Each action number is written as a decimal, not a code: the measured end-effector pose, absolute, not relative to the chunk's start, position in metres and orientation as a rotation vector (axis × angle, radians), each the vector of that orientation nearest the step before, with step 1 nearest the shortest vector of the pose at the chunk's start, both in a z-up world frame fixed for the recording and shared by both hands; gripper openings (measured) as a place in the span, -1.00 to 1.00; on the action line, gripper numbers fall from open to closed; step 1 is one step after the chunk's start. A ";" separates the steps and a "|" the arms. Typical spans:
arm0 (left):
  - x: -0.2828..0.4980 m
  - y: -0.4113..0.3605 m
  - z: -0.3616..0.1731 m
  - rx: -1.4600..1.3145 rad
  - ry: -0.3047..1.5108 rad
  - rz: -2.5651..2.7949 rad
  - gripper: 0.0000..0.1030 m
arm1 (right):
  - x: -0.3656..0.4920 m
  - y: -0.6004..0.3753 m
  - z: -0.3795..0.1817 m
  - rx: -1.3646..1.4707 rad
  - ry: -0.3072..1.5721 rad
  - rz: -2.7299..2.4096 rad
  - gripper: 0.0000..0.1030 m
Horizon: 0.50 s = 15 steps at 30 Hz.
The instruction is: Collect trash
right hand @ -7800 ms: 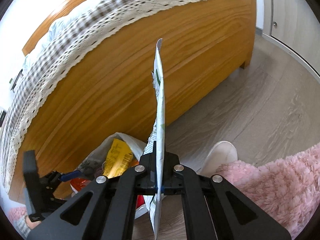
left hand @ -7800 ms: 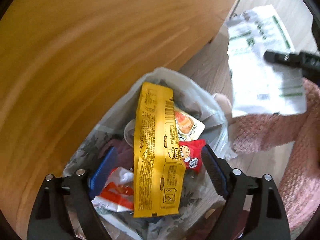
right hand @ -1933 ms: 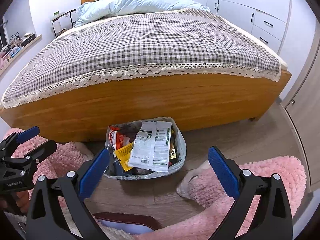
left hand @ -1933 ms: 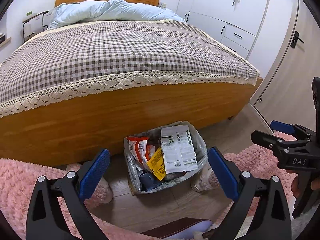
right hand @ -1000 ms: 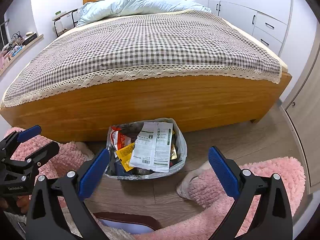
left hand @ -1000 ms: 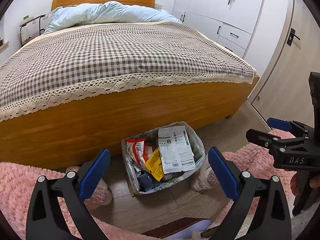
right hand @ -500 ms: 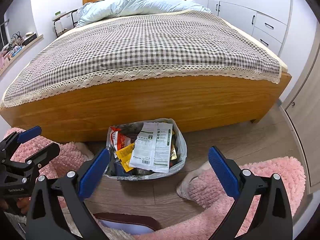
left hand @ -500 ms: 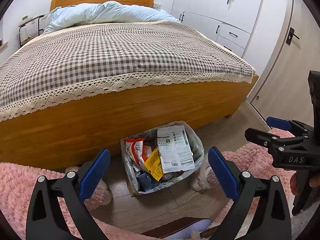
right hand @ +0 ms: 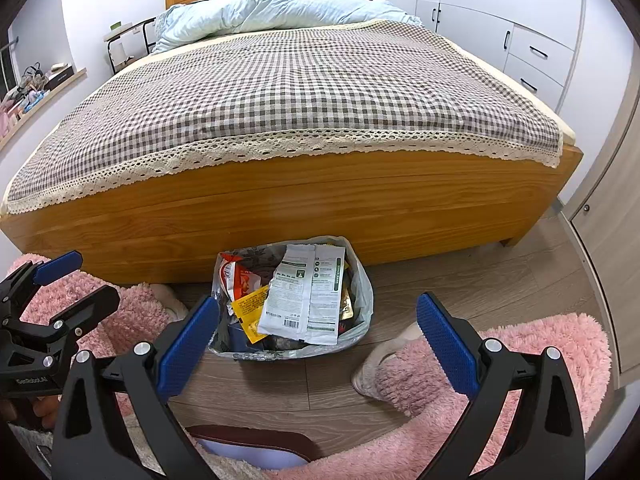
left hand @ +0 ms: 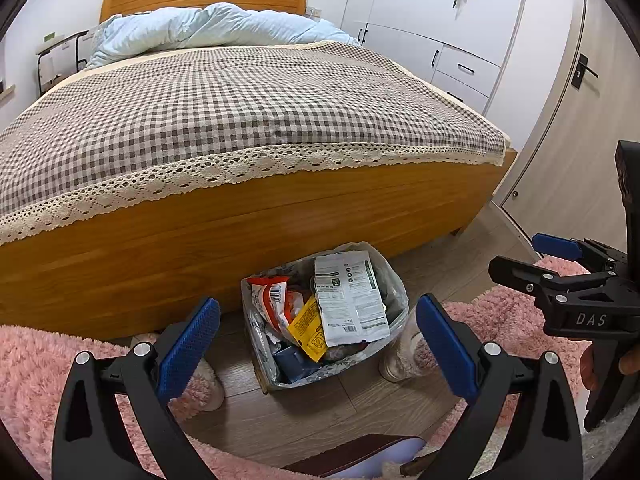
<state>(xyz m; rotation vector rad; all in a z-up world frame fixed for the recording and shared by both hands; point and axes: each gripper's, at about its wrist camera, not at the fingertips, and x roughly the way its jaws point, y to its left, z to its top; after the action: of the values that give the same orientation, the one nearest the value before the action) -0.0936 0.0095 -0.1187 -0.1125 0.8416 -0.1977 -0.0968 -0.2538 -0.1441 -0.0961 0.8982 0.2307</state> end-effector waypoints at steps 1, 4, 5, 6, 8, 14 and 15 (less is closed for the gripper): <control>-0.094 0.010 -0.119 -0.113 0.842 -0.198 0.85 | -0.097 -0.254 -0.144 -0.097 0.898 0.230 0.84; -0.094 0.009 -0.118 -0.111 0.840 -0.198 0.85 | -0.097 -0.254 -0.144 -0.097 0.897 0.230 0.84; -0.094 0.010 -0.118 -0.110 0.839 -0.198 0.85 | -0.097 -0.254 -0.144 -0.097 0.897 0.231 0.84; -0.094 0.010 -0.118 -0.110 0.838 -0.198 0.85 | -0.097 -0.254 -0.144 -0.097 0.898 0.231 0.84; -0.094 0.010 -0.118 -0.111 0.839 -0.199 0.85 | -0.097 -0.254 -0.144 -0.097 0.898 0.231 0.84; -0.094 0.010 -0.118 -0.111 0.839 -0.199 0.85 | -0.097 -0.254 -0.144 -0.098 0.898 0.230 0.84; -0.094 0.010 -0.118 -0.110 0.839 -0.199 0.85 | -0.097 -0.254 -0.144 -0.098 0.898 0.230 0.84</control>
<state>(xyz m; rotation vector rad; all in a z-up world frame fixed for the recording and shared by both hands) -0.0941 0.0095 -0.1184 -0.1100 0.8390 -0.1989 -0.0969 -0.2542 -0.1442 -0.0975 0.8975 0.2302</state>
